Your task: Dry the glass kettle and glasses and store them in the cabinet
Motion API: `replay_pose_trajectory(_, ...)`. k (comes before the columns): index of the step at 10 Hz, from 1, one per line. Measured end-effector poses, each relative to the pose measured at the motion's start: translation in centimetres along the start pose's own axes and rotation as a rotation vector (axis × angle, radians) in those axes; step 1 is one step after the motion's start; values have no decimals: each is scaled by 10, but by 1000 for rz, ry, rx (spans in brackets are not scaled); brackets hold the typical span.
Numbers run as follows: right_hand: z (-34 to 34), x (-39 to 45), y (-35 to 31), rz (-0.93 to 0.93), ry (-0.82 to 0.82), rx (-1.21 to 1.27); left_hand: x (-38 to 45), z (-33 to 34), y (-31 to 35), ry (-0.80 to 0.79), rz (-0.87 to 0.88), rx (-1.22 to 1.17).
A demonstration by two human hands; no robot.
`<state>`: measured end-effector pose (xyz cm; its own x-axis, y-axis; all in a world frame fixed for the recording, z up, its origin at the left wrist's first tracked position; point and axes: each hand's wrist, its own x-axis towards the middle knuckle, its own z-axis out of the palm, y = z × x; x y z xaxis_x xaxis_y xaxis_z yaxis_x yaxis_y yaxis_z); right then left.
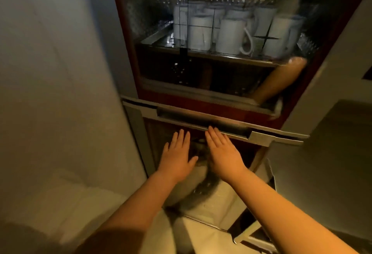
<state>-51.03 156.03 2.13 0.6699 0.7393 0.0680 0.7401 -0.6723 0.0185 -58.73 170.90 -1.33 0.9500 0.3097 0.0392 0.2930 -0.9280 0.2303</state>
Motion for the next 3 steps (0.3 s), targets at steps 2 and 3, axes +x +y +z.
replay_pose_trajectory(2,-18,-15,12,-37,-143,226,-43,-18,29,51,-172,59)
replay_pose_trajectory(3,-31,-28,7,-133,-175,244,-67,-36,39,40,-223,104)
